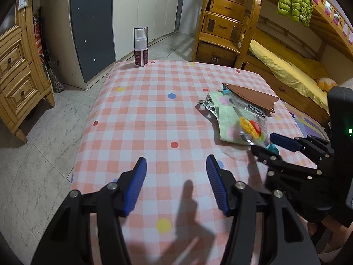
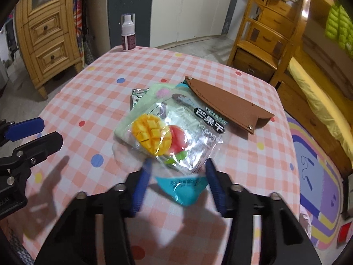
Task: Collect trash
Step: 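Grasp the clear mango snack bag with the right tool, then grasp the brown leather sheath with the left tool while the right tool holds the snack bag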
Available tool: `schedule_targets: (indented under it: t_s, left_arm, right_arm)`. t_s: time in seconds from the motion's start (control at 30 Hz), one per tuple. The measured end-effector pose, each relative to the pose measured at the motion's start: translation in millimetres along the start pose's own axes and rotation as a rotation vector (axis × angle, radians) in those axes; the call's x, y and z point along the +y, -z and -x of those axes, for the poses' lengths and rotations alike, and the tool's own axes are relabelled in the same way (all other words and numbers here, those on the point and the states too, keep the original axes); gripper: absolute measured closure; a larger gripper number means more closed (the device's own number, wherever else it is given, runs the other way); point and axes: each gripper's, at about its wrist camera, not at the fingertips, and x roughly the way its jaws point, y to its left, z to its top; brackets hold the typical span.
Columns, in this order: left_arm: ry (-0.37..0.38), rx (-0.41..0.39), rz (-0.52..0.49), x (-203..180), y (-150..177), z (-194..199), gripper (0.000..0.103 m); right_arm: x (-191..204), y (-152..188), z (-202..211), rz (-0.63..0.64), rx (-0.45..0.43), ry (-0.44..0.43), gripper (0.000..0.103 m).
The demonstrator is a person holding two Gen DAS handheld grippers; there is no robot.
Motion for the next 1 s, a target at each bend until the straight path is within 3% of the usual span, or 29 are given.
schedule_targets:
  t_s: [0.07, 0.27, 0.57, 0.77, 1.0]
  left_arm:
    - [-0.002, -0.002, -0.006, -2, 1, 3, 0.049]
    - [0.002, -0.011, -0.025, -12, 8, 13, 0.049]
    - [0.000, -0.025, -0.049, -27, 11, 25, 0.049]
    - [0.002, -0.032, -0.065, -36, 11, 28, 0.049]
    - [0.021, -0.003, -0.082, -52, 1, 4, 0.049]
  right_arm:
    - [-3, 5, 9, -0.004, -0.009, 0.003, 0.091]
    - [-10, 31, 48, 0.003, -0.046, -0.030, 0.101]
    - [-10, 56, 103, 0.000, -0.120, -0.121, 0.102]
    - [-27, 63, 114, -0.038, -0.154, -0.078, 0.102]
    - [-53, 69, 105, -0.102, -0.146, -0.049, 0.102]
